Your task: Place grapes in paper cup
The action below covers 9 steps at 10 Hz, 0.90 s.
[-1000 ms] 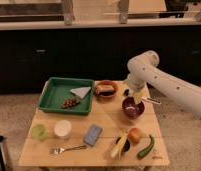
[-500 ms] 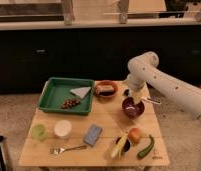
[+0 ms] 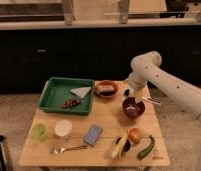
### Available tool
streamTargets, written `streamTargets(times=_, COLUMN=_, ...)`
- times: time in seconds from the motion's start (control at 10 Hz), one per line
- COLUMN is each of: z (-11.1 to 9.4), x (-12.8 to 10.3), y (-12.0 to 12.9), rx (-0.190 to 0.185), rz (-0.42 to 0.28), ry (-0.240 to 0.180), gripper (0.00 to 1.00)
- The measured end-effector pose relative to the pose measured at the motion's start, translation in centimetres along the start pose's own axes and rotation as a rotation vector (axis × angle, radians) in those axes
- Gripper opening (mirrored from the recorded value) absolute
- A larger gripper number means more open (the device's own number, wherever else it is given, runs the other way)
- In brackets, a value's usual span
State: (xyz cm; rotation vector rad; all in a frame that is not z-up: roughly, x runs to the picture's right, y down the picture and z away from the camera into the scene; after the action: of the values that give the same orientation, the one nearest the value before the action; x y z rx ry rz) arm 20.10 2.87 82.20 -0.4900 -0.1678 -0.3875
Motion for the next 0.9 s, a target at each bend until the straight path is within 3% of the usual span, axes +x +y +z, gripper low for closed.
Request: streamTargets(times=0.9, z=2.3, x=1.7, y=-0.3, rx=0.011, rz=-0.02, ry=-0.031, gripper=0.8)
